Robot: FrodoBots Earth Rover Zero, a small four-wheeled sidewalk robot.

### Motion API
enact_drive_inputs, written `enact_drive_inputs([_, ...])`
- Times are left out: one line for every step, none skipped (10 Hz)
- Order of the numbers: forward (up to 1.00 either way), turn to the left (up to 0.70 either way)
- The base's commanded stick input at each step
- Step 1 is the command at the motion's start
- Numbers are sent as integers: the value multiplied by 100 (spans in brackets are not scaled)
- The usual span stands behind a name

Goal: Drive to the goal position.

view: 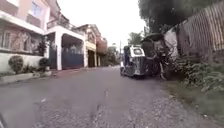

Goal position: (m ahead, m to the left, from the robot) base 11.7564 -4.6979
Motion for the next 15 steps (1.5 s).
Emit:
enact_drive_inputs([70,35])
enact_drive_inputs([70,35])
enact_drive_inputs([70,9])
enact_drive_inputs([70,0])
enact_drive_inputs([70,0])
enact_drive_inputs([70,0])
enact_drive_inputs([70,0])
enact_drive_inputs([70,0])
enact_drive_inputs([70,0])
enact_drive_inputs([70,0])
enact_drive_inputs([70,0])
enact_drive_inputs([70,0])
enact_drive_inputs([70,0])
enact_drive_inputs([70,0])
enact_drive_inputs([70,0])
